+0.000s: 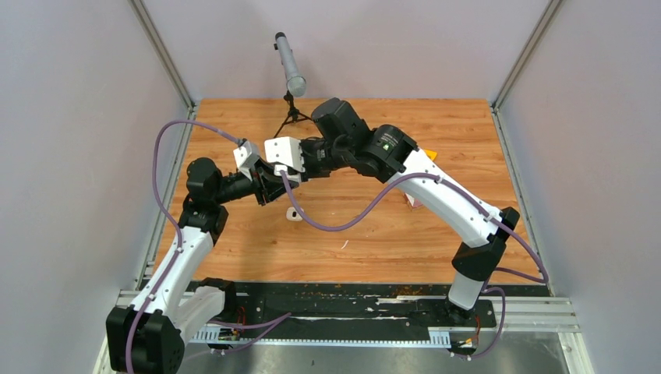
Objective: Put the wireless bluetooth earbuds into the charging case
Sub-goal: Place the earbud in the charging case.
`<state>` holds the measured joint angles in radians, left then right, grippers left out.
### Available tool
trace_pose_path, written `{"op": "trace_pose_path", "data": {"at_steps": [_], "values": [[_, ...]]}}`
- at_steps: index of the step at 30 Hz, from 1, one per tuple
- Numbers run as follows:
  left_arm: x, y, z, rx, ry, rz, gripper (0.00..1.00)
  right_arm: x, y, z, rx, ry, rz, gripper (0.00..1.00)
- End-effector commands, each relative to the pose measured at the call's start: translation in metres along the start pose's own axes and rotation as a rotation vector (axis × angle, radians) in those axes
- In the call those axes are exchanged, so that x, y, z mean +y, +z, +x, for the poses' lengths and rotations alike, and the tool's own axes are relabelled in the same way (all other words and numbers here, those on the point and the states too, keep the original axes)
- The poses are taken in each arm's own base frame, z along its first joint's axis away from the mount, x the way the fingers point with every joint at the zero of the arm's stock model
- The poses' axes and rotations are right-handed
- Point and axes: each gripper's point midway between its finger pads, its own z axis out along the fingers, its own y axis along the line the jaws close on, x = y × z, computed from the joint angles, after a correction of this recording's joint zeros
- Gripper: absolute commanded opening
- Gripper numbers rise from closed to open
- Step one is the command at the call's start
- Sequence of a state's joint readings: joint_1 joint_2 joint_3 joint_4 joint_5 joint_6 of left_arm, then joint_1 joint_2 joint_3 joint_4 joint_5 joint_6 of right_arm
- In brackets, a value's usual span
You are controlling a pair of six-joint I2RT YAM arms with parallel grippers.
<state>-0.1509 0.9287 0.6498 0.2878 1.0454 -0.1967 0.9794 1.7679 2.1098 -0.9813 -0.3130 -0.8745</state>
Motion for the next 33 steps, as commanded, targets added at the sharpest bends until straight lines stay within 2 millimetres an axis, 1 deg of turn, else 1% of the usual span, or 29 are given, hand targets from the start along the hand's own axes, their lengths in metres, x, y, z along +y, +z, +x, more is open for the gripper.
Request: {"op": "trace_pose_path", "data": {"at_steps": [1, 11, 16, 19, 24, 27, 29, 31, 33], "values": [[-0.007, 0.001, -0.026, -0.048, 0.065, 0.023, 0.0, -0.003, 0.011, 0.004, 0.01, -0.02, 0.011, 0.0], [-0.007, 0.002, -0.025, -0.047, 0.058, 0.028, 0.0, -0.007, 0.018, 0.013, 0.026, -0.027, 0.026, 0.0], [-0.005, 0.002, -0.025, -0.047, 0.056, 0.022, 0.0, -0.009, 0.02, 0.011, 0.017, -0.028, 0.031, 0.0], [-0.003, 0.002, -0.027, -0.054, 0.055, 0.011, 0.0, -0.004, 0.021, 0.01, 0.008, -0.02, 0.01, 0.0], [-0.002, 0.003, -0.03, -0.064, 0.059, 0.011, 0.0, 0.006, 0.025, 0.015, 0.014, -0.007, -0.035, 0.0], [0.0, 0.003, -0.029, -0.062, 0.052, 0.005, 0.0, 0.011, 0.025, 0.012, 0.0, 0.009, -0.054, 0.0], [0.001, 0.004, -0.028, -0.061, 0.048, -0.003, 0.0, 0.012, 0.023, 0.01, -0.004, 0.027, -0.056, 0.08], [0.004, 0.004, -0.027, -0.063, 0.049, -0.016, 0.0, 0.011, 0.02, 0.009, -0.001, 0.055, -0.054, 0.21], [0.005, 0.004, -0.026, -0.061, 0.049, -0.019, 0.0, 0.011, 0.014, 0.008, 0.0, 0.078, -0.065, 0.29]]}}
